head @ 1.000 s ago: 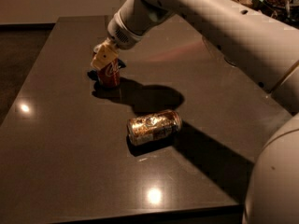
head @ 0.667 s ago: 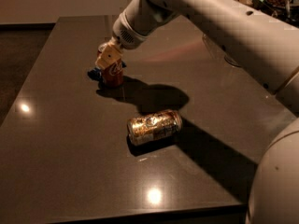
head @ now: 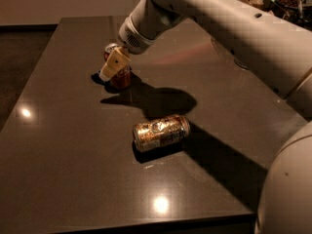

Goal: Move coke can near rxbar blueberry

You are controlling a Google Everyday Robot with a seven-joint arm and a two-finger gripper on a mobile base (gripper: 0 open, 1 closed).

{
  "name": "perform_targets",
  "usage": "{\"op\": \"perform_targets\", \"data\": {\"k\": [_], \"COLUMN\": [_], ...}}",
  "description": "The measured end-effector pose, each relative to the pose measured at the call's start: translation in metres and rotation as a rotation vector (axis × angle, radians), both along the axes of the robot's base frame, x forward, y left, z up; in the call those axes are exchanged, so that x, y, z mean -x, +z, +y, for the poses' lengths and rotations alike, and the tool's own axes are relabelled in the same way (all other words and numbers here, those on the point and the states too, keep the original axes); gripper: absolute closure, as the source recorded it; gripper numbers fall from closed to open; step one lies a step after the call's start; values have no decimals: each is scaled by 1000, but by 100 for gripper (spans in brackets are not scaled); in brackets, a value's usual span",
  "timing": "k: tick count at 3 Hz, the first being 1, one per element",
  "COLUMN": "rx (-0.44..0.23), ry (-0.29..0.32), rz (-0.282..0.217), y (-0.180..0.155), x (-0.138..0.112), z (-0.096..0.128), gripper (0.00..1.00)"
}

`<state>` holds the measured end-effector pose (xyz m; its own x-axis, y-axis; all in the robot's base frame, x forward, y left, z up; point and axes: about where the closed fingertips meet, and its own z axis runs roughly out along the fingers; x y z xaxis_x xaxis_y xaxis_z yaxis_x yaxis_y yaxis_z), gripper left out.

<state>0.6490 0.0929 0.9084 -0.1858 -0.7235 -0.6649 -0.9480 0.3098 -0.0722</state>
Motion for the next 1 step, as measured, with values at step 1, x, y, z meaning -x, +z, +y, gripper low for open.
{"op": "perform_targets", "data": {"k": [1], "rx": [0], "ry": [0], "rz": [0], "y": [0], "x": [0], "z": [0], "gripper": [0]}}
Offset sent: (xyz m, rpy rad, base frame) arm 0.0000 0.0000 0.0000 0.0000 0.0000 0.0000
